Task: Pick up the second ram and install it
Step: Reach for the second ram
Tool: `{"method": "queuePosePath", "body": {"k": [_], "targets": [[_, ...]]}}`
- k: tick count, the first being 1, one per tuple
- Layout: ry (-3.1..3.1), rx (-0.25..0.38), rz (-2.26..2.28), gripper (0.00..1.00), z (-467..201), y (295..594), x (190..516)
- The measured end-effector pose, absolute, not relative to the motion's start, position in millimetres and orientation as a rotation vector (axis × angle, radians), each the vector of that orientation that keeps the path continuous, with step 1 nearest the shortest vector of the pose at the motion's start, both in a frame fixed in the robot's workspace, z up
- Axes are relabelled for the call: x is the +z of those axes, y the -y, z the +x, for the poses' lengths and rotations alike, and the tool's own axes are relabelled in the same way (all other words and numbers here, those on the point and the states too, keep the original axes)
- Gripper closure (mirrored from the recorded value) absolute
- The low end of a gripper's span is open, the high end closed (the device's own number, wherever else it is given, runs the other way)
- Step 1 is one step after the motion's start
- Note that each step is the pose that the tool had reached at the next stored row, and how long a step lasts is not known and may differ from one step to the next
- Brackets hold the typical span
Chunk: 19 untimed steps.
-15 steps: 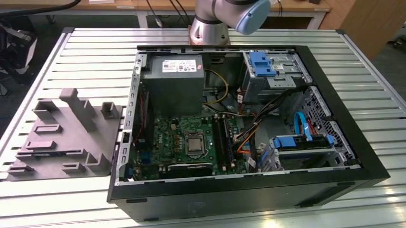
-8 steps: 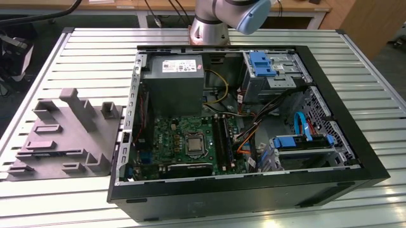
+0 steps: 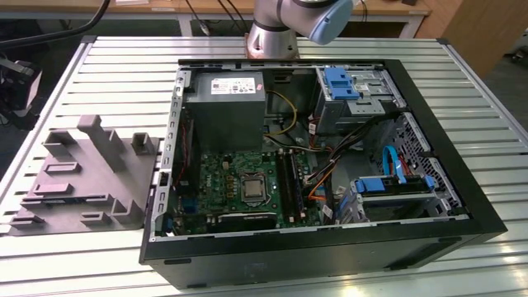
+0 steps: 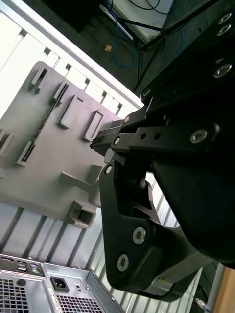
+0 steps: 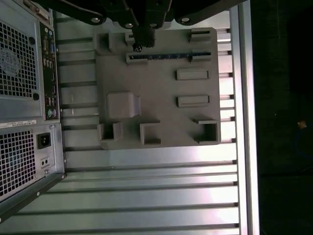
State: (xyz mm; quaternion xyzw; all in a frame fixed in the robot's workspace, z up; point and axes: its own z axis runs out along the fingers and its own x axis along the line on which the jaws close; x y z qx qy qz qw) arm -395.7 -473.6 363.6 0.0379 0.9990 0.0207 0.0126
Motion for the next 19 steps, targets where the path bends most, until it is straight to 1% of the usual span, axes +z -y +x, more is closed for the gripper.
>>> {"method": "queuePosePath", "body": {"k": [19], "targets": [[-3.121,0.064,0.119,0.89,-395.7,492.5,340.0]]}}
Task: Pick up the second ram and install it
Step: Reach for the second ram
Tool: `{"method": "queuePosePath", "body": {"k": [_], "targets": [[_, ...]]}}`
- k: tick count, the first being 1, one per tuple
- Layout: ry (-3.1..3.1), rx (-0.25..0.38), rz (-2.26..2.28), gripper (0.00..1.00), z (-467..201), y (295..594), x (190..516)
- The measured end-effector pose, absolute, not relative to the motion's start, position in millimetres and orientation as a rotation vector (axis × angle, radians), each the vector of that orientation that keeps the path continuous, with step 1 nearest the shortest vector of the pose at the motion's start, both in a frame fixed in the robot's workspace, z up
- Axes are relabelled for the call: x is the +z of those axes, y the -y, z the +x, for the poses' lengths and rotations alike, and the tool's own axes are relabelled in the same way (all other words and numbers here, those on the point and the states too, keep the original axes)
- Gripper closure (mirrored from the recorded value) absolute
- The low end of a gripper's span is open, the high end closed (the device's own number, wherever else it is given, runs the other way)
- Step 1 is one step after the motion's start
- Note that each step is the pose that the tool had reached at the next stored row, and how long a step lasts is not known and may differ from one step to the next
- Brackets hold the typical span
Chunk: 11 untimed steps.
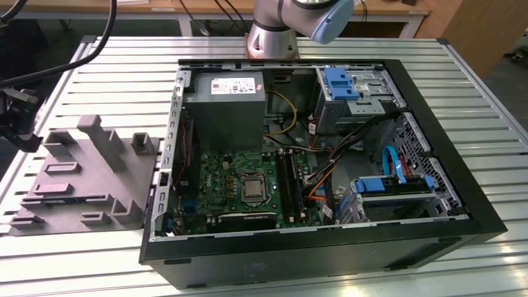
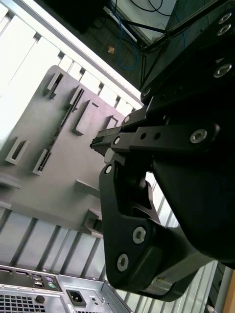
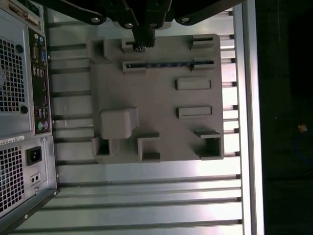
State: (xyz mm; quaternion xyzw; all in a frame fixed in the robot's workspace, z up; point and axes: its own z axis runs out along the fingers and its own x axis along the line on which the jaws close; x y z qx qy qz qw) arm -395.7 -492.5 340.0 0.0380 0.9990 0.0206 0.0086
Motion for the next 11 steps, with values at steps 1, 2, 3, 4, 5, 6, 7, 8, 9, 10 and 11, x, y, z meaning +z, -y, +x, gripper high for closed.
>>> {"method": "queuePosePath", "body": {"k": [1,2,3,4,5,6,7,8,9,10,11], "targets": [[-3.122,0.064,0.119,0.89,-395.7,493.1,338.5],[-3.123,0.064,0.119,0.89,-395.7,493.8,336.7],[-3.123,0.064,0.119,0.89,-395.7,494.4,334.9],[-3.124,0.064,0.119,0.89,-395.8,494.9,333.1],[-3.124,0.064,0.119,0.89,-395.7,495.4,331.3],[-3.125,0.064,0.119,0.89,-395.8,495.8,329.5],[-3.125,0.064,0.119,0.89,-395.8,496.2,327.7],[-3.126,0.064,0.119,0.89,-395.8,496.5,325.9],[-3.127,0.064,0.119,0.89,-395.8,497.0,324.0],[-3.127,0.064,0.119,0.89,-395.8,497.4,322.2],[-3.128,0.064,0.119,0.89,-395.8,497.8,320.3]]}}
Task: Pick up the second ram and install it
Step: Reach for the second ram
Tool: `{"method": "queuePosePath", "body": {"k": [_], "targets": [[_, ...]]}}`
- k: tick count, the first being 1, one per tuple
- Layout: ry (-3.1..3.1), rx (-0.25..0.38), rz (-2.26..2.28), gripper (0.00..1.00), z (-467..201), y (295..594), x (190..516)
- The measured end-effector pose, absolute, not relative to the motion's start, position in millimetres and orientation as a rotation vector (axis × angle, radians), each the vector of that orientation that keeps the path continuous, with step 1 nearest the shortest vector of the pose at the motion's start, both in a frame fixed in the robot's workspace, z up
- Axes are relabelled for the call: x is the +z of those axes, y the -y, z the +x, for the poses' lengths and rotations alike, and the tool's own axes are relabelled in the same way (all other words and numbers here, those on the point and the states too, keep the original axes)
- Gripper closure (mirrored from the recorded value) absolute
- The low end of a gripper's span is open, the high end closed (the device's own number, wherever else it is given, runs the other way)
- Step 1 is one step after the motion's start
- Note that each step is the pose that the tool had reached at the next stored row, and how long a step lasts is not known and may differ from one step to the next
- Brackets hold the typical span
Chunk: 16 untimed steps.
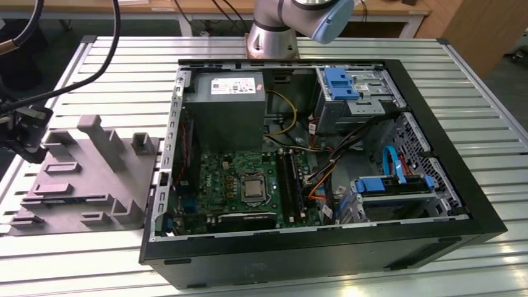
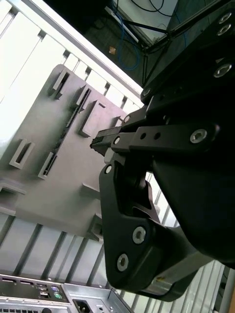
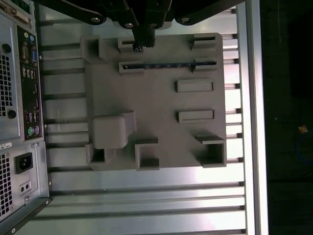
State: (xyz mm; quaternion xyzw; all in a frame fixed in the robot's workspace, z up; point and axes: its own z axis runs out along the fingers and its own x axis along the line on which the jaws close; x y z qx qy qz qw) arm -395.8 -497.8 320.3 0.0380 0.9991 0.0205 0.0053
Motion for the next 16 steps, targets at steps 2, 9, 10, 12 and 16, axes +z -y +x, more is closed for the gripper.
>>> {"method": "queuePosePath", "body": {"k": [2,9,10,12,16], "targets": [[-3.129,0.064,0.119,0.89,-395.8,498.4,316.7],[-3.135,0.064,0.119,0.89,-395.8,500.4,304.0],[-3.136,0.064,0.120,0.89,-395.8,500.7,302.2],[-3.137,0.064,0.120,0.89,-395.9,501.0,298.5],[-3.138,0.064,0.120,0.89,-395.8,501.2,296.1]]}}
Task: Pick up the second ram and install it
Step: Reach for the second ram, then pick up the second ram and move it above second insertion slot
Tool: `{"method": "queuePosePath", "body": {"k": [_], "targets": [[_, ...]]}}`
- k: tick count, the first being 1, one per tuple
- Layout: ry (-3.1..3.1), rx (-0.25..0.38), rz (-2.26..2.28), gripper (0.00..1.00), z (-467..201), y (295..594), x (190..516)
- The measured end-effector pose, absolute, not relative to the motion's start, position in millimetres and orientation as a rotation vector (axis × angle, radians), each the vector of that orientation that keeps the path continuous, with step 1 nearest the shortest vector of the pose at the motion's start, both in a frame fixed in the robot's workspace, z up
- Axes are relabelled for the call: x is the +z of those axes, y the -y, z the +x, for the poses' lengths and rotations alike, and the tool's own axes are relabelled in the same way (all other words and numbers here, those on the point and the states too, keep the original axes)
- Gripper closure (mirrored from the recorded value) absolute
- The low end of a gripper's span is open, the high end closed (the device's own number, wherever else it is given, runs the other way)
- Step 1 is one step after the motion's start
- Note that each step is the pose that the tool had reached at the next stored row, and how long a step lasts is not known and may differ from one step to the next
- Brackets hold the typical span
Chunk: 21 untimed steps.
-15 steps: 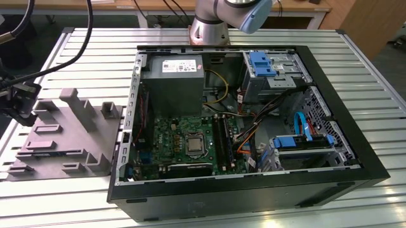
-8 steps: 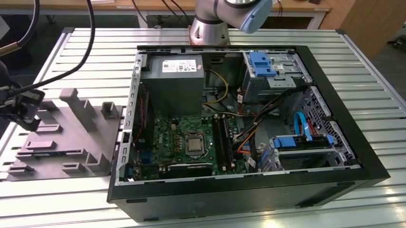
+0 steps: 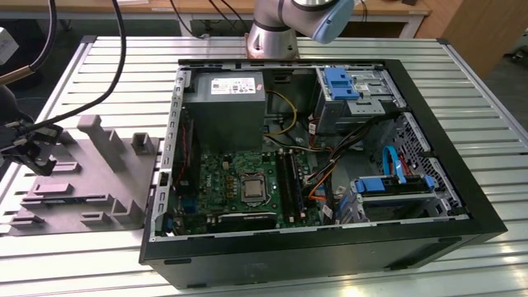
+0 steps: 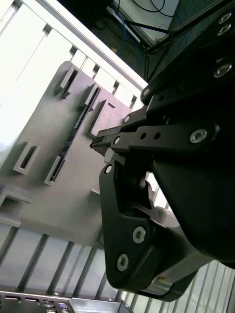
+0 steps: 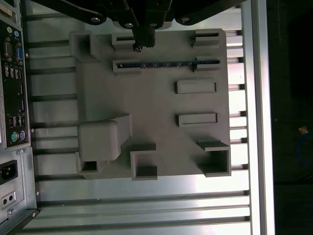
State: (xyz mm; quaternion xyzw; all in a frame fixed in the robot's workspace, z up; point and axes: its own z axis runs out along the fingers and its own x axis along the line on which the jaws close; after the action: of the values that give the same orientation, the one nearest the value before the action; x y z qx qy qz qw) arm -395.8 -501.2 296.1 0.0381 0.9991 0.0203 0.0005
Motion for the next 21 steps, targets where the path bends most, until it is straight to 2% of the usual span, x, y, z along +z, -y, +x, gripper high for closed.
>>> {"method": "queuePosePath", "body": {"k": [21], "targets": [[-3.140,0.064,0.050,0.89,-395.8,501.2,295.6]]}}
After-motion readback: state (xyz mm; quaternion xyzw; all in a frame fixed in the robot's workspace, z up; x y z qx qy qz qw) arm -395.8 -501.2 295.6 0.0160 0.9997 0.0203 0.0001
